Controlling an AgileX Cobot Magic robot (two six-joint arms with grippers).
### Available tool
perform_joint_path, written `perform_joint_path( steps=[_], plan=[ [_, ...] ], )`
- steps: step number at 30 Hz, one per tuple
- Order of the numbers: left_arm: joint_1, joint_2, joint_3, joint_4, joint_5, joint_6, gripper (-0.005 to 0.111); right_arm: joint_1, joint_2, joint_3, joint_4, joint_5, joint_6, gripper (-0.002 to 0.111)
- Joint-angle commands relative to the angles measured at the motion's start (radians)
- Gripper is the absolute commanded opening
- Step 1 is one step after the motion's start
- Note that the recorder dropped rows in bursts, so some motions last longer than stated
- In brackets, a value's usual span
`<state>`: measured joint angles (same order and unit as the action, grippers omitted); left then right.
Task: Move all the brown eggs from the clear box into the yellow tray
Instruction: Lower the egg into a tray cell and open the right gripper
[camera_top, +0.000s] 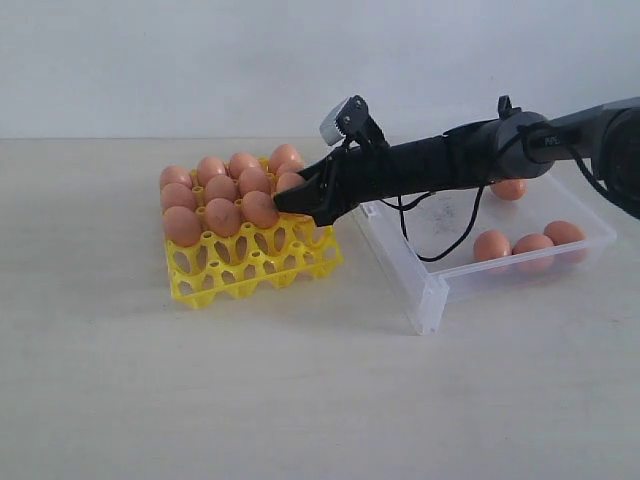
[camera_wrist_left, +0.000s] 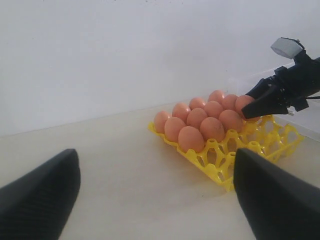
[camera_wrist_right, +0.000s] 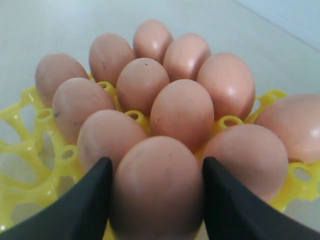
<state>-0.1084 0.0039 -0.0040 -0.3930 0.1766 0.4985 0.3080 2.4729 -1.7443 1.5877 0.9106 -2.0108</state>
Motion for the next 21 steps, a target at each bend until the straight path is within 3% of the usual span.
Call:
perform_joint_path(
  steps=[1, 7, 14, 21],
  plan=[
    [-0.007, -0.004, 0.004, -0.007, 0.0, -0.008, 0.078, -0.01, -0.005, 0.0, 0.0, 0.009, 0.041, 0.0],
    [-0.007, -0.004, 0.004, -0.007, 0.0, -0.008, 0.078, -0.01, 0.015, 0.0, -0.062, -0.036, 0.115, 0.002],
    [-0.007, -0.004, 0.004, -0.007, 0.0, -0.008, 0.078, -0.01, 0.049, 0.0, -0.109, -0.071, 0.155, 0.031],
    [-0.007, -0.004, 0.004, -0.007, 0.0, -0.008, 0.078, -0.01, 0.049, 0.0, -0.119, -0.112, 0.158, 0.05]
  ],
)
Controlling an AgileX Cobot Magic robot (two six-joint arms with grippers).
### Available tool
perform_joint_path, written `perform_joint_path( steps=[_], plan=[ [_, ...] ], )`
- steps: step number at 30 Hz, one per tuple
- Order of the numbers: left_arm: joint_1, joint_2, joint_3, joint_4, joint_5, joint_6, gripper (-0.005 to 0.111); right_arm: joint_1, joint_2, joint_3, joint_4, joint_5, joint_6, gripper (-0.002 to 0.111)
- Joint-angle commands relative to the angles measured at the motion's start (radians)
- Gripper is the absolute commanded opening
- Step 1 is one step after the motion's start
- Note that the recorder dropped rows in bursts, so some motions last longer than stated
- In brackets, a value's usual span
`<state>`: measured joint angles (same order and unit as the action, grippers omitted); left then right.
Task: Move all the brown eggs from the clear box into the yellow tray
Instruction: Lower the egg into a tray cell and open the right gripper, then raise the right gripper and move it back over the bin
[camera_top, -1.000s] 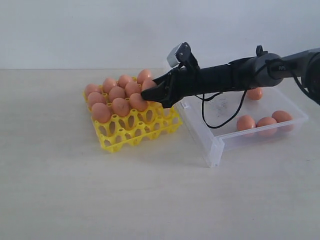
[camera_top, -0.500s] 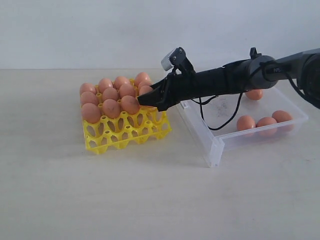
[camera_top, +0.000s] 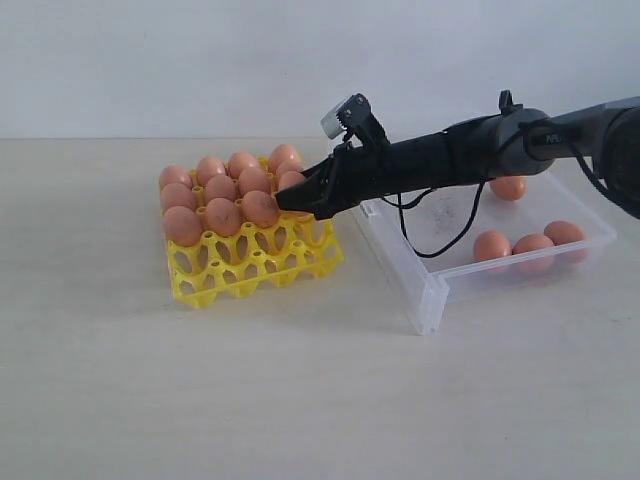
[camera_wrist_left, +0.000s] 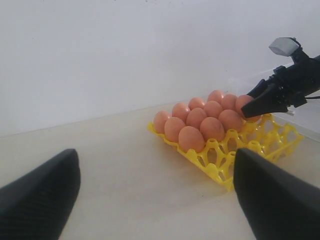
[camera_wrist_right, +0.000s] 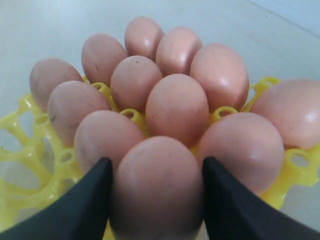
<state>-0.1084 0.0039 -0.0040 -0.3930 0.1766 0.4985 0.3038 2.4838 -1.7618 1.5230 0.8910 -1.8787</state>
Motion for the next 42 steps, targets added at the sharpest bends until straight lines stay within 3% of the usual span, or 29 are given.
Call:
perform_joint_path(
  steps=[1, 6, 19, 26, 30, 33, 37, 40, 42],
  plan=[
    [-0.007, -0.004, 0.004, -0.007, 0.0, -0.008, 0.078, -0.006, 0.039, 0.017, -0.054, -0.112, 0.033, 0.054],
    [-0.007, -0.004, 0.004, -0.007, 0.0, -0.008, 0.078, -0.006, 0.039, 0.017, -0.056, -0.124, 0.047, 0.068],
    [-0.007, -0.004, 0.004, -0.007, 0.0, -0.008, 0.078, -0.018, -0.133, 0.017, -0.052, -0.149, 0.037, 0.068],
    [-0.007, -0.004, 0.004, -0.007, 0.0, -0.008, 0.078, -0.093, -0.293, 0.017, -0.122, -0.186, 0.194, 0.068],
    [-0.007, -0.004, 0.004, -0.007, 0.0, -0.008, 0.078, -0.139, -0.352, 0.017, -0.39, -0.294, 0.464, 0.068],
    [-0.007, -0.004, 0.004, -0.007, 0.0, -0.008, 0.078, -0.178, -0.366, 0.017, -0.709, -0.349, 0.831, 0.068],
    [-0.007, -0.004, 0.004, -0.007, 0.0, -0.008, 0.078, -0.215, -0.359, 0.017, -1.105, -0.232, 1.277, 0.068],
    [-0.007, -0.004, 0.004, -0.007, 0.0, -0.008, 0.078, -0.213, -0.345, 0.017, -1.32, -0.141, 1.438, 0.068],
    [-0.007, -0.004, 0.004, -0.007, 0.0, -0.008, 0.078, -0.213, -0.336, 0.017, -1.356, -0.101, 1.46, 0.068]
  ],
)
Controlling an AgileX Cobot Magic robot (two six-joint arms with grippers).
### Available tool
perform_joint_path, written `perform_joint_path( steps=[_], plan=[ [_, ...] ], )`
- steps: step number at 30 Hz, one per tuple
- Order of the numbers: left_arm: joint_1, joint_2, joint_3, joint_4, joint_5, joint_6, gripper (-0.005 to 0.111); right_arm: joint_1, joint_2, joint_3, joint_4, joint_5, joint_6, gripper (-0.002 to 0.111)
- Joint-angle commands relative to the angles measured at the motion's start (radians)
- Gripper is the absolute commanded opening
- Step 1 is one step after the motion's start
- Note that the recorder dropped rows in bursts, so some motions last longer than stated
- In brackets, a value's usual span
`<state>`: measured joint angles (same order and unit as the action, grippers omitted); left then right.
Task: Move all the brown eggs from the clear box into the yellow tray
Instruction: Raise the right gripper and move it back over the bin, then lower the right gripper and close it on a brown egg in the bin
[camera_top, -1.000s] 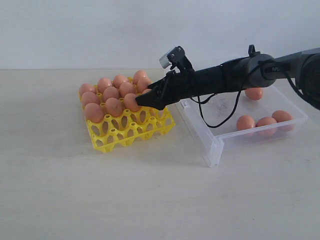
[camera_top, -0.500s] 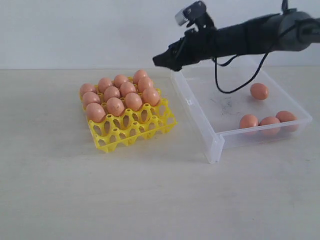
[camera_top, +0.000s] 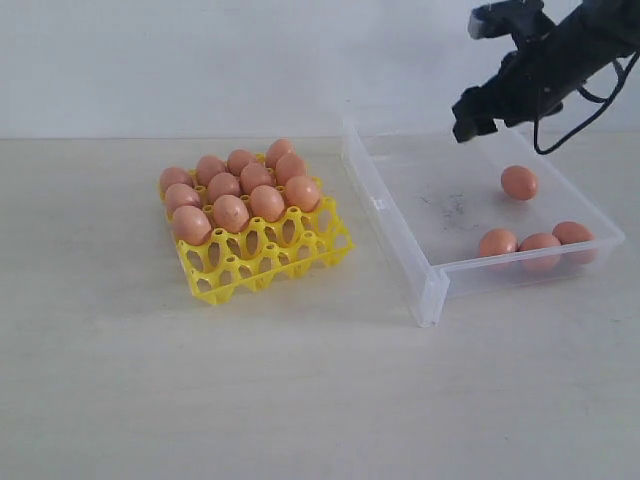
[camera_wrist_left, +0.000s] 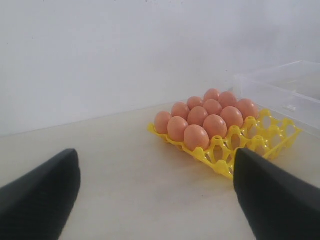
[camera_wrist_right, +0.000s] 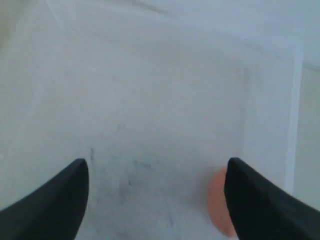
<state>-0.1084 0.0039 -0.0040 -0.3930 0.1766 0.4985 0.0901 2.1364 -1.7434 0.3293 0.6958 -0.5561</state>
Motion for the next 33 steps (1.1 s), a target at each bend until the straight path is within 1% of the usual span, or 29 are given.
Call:
perform_joint_path(
  steps=[1, 6, 8, 11, 24, 28, 30, 33],
  plan=[
    [-0.007, -0.004, 0.004, -0.007, 0.0, -0.008, 0.078, 0.0, 0.018, -0.001, -0.164, 0.094, 0.141, 0.068],
    [-0.007, -0.004, 0.004, -0.007, 0.0, -0.008, 0.078, 0.0, 0.05, -0.003, -0.169, 0.065, 0.201, 0.068],
    [-0.007, -0.004, 0.004, -0.007, 0.0, -0.008, 0.078, 0.0, 0.059, -0.007, -0.222, 0.047, 0.268, 0.068],
    [-0.007, -0.004, 0.004, -0.007, 0.0, -0.008, 0.078, 0.0, 0.083, -0.045, -0.322, 0.065, 0.372, 0.068],
    [-0.007, -0.004, 0.004, -0.007, 0.0, -0.008, 0.078, 0.0, 0.236, -0.204, -0.346, 0.115, 0.367, 0.067],
    [-0.007, -0.004, 0.004, -0.007, 0.0, -0.008, 0.078, -0.002, 0.249, -0.214, -0.364, 0.116, 0.369, 0.067],
    [-0.007, -0.004, 0.004, -0.007, 0.0, -0.008, 0.078, -0.002, 0.249, -0.215, -0.364, 0.1, 0.371, 0.065],
    [-0.007, -0.004, 0.004, -0.007, 0.0, -0.008, 0.078, -0.002, 0.249, -0.215, -0.364, 0.09, 0.396, 0.049]
  ],
)
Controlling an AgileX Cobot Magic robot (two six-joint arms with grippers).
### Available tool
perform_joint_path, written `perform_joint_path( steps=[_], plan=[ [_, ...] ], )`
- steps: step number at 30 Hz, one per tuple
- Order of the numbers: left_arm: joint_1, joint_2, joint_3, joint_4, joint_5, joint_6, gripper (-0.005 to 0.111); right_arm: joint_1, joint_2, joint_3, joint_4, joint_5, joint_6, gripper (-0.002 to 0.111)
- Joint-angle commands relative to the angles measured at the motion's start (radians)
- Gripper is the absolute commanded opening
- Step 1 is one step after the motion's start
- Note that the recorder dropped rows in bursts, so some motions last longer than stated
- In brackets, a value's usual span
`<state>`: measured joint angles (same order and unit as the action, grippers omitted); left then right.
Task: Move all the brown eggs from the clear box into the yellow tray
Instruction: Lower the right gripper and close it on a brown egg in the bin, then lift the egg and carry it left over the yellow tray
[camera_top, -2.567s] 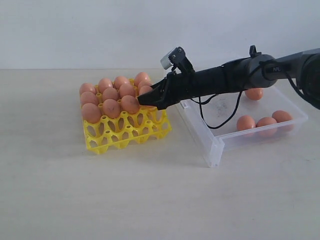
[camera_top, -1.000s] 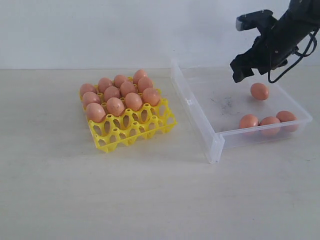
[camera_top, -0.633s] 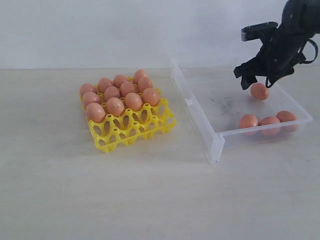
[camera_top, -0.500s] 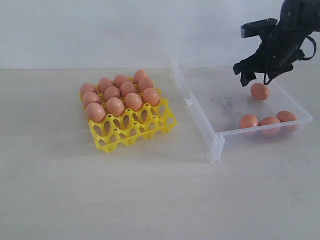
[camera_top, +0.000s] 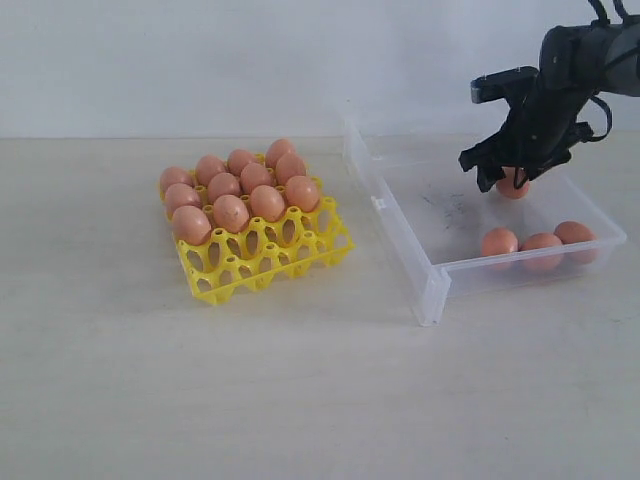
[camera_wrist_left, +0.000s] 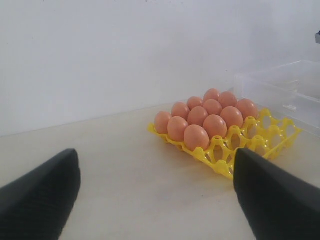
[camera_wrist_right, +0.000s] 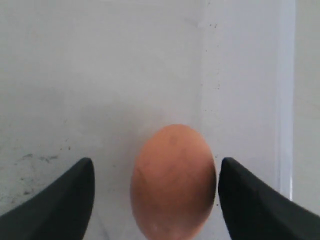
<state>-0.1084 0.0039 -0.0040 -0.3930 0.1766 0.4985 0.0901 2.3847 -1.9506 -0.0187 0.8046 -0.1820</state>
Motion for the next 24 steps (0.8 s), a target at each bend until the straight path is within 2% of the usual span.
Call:
perform_joint_path(
  steps=[1, 6, 11, 14, 16, 21, 23, 24],
  plan=[
    [-0.007, -0.004, 0.004, -0.007, 0.0, -0.008, 0.078, -0.002, 0.0, -0.008, -0.016, -0.019, 0.029, 0.042],
    [-0.007, -0.004, 0.004, -0.007, 0.0, -0.008, 0.078, -0.002, 0.0, -0.008, -0.016, -0.025, 0.038, -0.001],
    [-0.007, -0.004, 0.004, -0.007, 0.0, -0.008, 0.078, -0.002, 0.0, -0.004, 0.04, -0.112, 0.043, 0.0],
    [-0.007, -0.004, 0.004, -0.007, 0.0, -0.008, 0.078, -0.002, -0.003, 0.027, 0.164, -0.23, -0.032, 0.0],
    [-0.007, -0.004, 0.004, -0.007, 0.0, -0.008, 0.078, 0.0, -0.011, 0.073, 0.336, -0.337, -0.157, 0.0],
    [-0.007, -0.004, 0.004, -0.007, 0.0, -0.008, 0.078, 0.002, -0.034, 0.289, 0.906, -0.73, -0.689, 0.0],
    [-0.007, -0.004, 0.004, -0.007, 0.0, -0.008, 0.078, 0.002, -0.034, 0.348, 1.037, -0.841, -0.853, 0.0],
    [-0.007, -0.004, 0.004, -0.007, 0.0, -0.008, 0.078, 0.002, -0.034, 0.362, 1.037, -0.876, -0.86, 0.0]
  ],
)
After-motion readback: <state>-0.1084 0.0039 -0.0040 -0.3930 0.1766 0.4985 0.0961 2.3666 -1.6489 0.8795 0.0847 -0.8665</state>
